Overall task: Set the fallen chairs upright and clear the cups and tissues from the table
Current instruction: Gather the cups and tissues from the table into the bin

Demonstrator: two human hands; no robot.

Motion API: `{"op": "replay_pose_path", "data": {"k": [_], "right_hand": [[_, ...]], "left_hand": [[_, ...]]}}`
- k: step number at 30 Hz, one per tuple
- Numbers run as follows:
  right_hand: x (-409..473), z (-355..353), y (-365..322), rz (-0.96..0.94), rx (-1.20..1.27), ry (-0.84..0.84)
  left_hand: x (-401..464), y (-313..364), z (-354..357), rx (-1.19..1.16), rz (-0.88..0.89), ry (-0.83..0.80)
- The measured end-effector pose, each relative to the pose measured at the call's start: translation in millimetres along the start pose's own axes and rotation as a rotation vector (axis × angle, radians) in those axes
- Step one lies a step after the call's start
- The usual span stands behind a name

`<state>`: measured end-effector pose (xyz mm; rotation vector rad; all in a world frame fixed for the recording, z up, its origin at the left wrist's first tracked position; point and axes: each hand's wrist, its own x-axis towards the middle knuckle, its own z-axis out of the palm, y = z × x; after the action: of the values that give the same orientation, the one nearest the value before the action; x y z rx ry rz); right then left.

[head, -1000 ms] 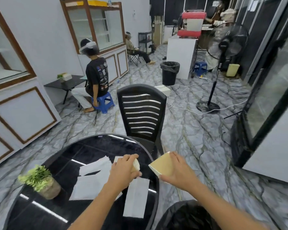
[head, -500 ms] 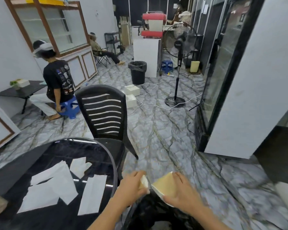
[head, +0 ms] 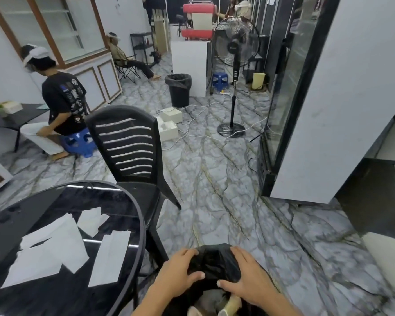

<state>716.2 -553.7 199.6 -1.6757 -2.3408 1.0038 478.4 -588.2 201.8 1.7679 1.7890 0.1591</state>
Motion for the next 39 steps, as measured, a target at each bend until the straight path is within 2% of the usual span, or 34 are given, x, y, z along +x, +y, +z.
{"op": "replay_pose_path", "data": {"k": [6, 15, 28, 39], "right_hand": [[11, -4, -15, -0.008, -0.039, 0.02], [12, -7, -40, -0.072, -0.116, 0.099], [27, 2, -72, -0.193, -0.18, 0.085], [47, 10, -123, -0.295, -0.17, 0.082]], "left_hand": [[-8, -8, -12, 0.05, -0.017, 0.09], [-24, -8, -35, 0.066, -0.019, 0.135], [-52, -36, -59, 0.067, -0.062, 0.201], [-77, -70, -75, -0.003, -0.08, 0.32]]}}
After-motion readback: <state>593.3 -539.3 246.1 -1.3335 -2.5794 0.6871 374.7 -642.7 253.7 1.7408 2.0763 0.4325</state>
